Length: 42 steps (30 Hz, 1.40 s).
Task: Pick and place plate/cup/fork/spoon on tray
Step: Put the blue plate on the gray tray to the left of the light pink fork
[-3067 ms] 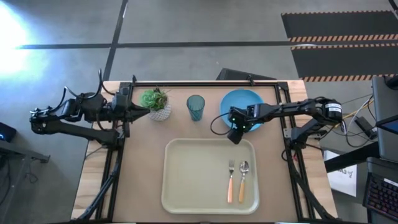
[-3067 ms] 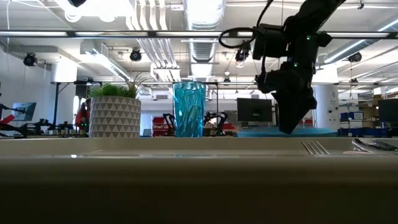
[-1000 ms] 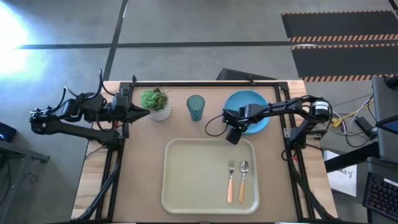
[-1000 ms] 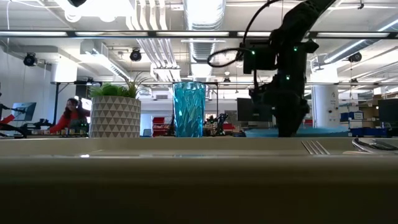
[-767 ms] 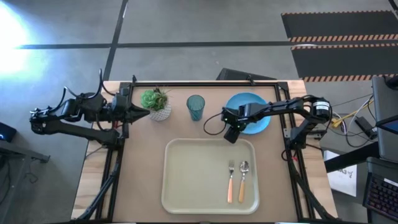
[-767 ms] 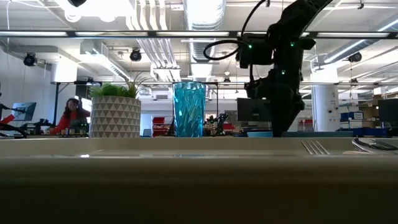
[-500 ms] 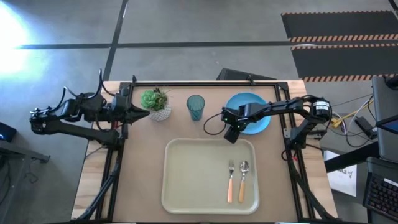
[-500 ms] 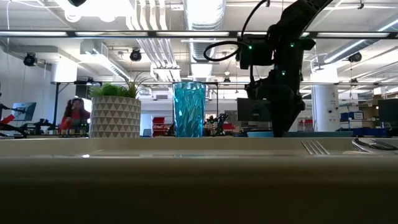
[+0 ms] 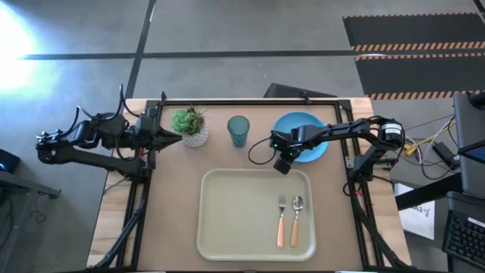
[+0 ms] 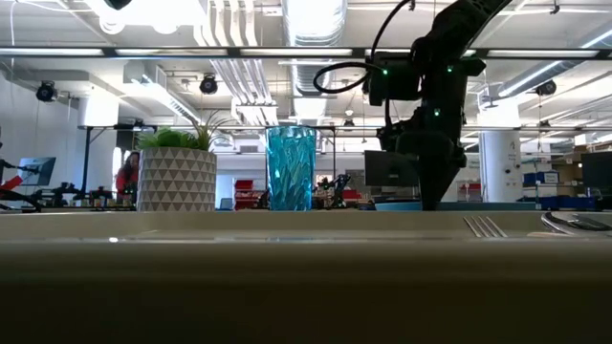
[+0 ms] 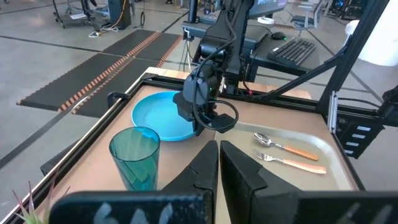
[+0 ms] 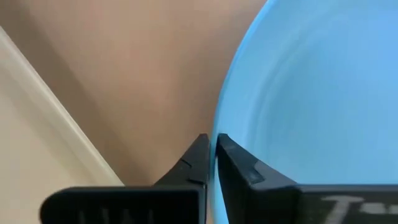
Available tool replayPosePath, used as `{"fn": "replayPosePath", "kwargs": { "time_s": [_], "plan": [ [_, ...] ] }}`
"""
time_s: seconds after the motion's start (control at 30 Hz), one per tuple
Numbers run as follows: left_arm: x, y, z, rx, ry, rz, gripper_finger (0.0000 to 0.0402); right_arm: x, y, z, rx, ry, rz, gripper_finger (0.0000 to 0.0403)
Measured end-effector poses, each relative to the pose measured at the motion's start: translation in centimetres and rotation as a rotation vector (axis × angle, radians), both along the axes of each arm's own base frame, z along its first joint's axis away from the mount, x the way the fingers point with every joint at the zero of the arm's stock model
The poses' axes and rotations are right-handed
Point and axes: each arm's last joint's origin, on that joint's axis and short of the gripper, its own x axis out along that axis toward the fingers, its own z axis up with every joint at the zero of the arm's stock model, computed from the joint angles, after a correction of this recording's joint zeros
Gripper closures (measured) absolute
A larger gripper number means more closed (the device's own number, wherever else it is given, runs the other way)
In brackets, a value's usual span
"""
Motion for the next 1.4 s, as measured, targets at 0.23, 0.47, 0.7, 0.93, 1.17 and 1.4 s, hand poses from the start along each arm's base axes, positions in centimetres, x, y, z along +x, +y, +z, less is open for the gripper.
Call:
{"fn": "replayPosePath", "kwargs": {
  "time_s": [0.23, 0.47, 0.7, 0.93, 1.17, 1.4],
  "plan": [
    [-0.3, 0.0, 0.1, -0.001, -0.011, 0.000, 0.0402, 1.0, 0.4, 1.2, -0.029, -0.036, 0.014, 0.0394],
    [-0.5, 0.0, 0.2, 0.000, -0.018, 0.000, 0.0402, 2.8, 1.6, 5.4, -0.092, -0.082, 0.043, 0.0395],
    [-0.8, 0.0, 0.2, 0.007, -0.028, -0.002, 0.0402, 3.6, 3.7, 9.0, -0.118, -0.090, 0.051, 0.0395],
    [-1.4, 0.1, 0.4, 0.007, -0.046, -0.002, 0.0402, 4.4, 7.5, 10.9, -0.091, -0.171, 0.036, 0.0395],
    [-2.3, 0.1, 0.5, 0.012, -0.072, -0.004, 0.0402, 4.1, 12.9, 11.5, -0.065, -0.234, -0.021, 0.0395],
    [-2.8, 0.1, 0.6, 0.051, -0.081, -0.012, 0.0402, 5.4, 17.8, 11.6, -0.041, -0.284, -0.029, 0.0395]
  ]
}}
